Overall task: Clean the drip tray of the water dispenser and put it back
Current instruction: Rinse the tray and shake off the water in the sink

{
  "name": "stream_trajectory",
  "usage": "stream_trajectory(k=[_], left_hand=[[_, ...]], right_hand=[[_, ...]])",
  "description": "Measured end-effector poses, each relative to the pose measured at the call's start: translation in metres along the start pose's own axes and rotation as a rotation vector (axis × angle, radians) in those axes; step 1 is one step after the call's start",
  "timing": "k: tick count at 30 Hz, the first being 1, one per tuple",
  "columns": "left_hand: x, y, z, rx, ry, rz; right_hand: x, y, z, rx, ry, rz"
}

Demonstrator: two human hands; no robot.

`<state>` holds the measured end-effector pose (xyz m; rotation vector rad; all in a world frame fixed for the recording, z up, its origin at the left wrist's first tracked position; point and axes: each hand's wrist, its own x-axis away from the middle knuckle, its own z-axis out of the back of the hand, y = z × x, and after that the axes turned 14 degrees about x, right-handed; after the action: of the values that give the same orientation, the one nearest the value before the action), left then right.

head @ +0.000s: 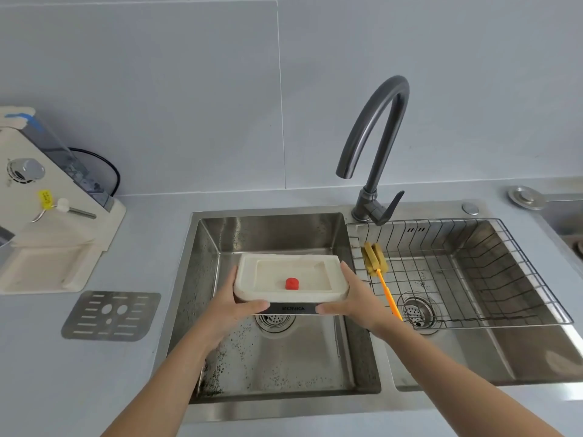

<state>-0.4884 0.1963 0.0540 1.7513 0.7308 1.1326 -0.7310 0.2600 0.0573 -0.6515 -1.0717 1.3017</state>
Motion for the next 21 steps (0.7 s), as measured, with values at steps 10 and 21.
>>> stream_trajectory(k=[10, 21], left_hand=[[-0.010, 0.018, 0.006, -0.247, 0.132, -0.008], [-0.051, 0.024, -0.002, -0.421, 0.172, 0.263]], right_hand=[[-0.023, 0.005, -0.007, -0.124, -0.063, -0.308], [-0.044, 0.012, -0.006, -0.475, -0.094, -0.607]])
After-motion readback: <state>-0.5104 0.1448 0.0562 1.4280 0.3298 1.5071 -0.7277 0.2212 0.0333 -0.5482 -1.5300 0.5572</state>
